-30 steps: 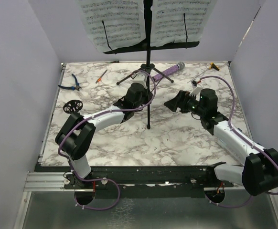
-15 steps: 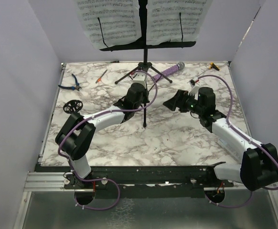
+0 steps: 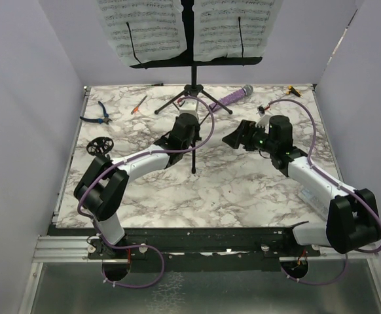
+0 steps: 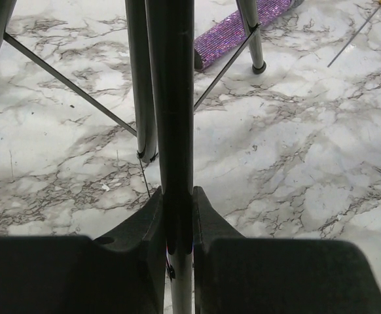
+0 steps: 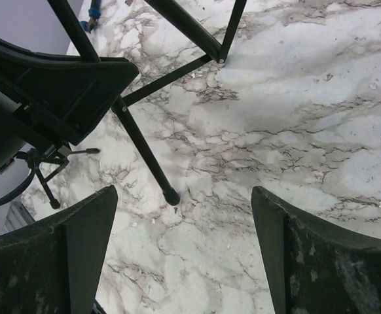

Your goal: Set up the instrument practice props

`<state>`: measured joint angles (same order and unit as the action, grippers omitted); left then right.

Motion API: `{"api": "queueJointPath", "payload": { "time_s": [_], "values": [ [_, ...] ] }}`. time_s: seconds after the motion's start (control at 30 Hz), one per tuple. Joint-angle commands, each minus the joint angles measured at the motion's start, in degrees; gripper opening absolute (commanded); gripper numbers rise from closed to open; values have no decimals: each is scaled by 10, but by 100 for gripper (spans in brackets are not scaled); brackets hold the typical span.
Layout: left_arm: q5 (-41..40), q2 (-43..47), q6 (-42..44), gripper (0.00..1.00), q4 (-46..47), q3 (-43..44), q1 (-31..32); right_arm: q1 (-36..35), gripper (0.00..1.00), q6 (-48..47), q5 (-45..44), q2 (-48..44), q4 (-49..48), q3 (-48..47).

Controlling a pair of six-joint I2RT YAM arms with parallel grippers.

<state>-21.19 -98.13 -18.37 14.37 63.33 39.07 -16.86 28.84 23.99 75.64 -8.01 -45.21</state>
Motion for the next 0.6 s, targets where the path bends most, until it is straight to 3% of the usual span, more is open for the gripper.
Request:
{"api": "queueJointPath", "payload": {
  "time_s": [0.0, 0.57],
  "values": [
    [-74, 18, 27, 0, -50, 0, -32, 1, 87, -11, -12, 15, 3, -24],
    [-72, 27, 36, 0, -72, 0, -94, 2, 87, -13, -23, 28, 7, -37]
  ]
}}
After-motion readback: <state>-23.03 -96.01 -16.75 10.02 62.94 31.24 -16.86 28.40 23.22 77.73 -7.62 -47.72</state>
